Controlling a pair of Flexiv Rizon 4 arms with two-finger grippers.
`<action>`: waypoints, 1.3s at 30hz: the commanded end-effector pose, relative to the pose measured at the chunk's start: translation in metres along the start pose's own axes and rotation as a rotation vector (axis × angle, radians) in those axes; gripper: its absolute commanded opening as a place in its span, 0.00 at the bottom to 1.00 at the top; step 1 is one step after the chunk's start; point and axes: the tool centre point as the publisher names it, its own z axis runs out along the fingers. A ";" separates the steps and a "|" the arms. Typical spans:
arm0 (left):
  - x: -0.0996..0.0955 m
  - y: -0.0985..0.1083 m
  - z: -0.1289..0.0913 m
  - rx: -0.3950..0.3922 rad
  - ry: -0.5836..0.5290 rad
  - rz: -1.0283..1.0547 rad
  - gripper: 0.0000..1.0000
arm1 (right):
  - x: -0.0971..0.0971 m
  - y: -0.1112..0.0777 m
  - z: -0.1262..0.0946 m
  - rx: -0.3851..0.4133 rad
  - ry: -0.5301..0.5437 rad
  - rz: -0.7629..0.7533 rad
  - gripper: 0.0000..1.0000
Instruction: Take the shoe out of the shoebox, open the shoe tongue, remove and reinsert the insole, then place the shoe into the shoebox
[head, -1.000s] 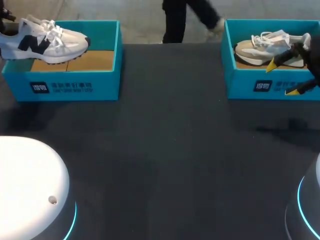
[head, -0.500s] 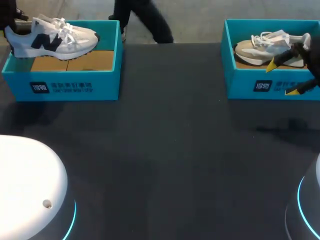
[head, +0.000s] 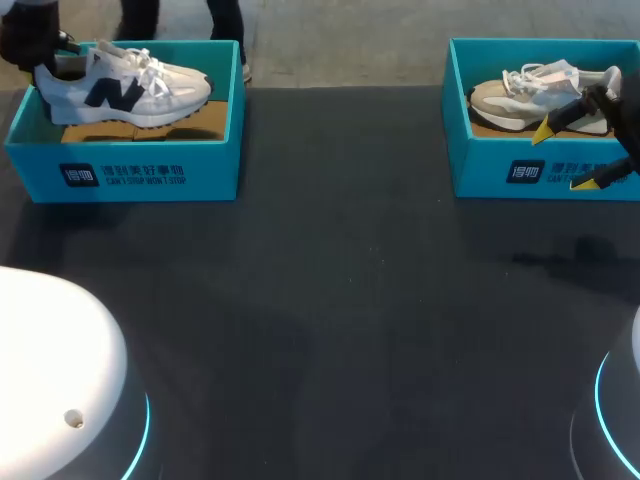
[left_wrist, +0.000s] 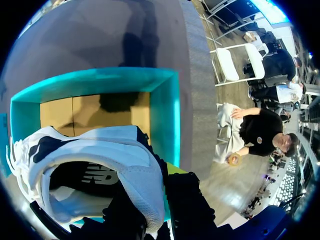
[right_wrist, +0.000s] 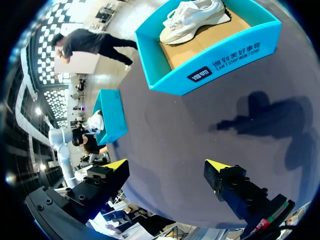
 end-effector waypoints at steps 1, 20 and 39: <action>-0.006 0.010 0.014 0.018 0.008 -0.003 0.00 | 0.000 -0.001 0.001 -0.003 -0.002 0.002 1.00; -0.014 0.007 0.035 0.034 0.016 -0.004 0.00 | 0.000 -0.001 0.001 -0.003 -0.002 0.002 1.00; -0.020 -0.019 0.031 0.031 -0.013 0.026 0.00 | 0.000 -0.001 0.001 -0.003 -0.002 0.002 1.00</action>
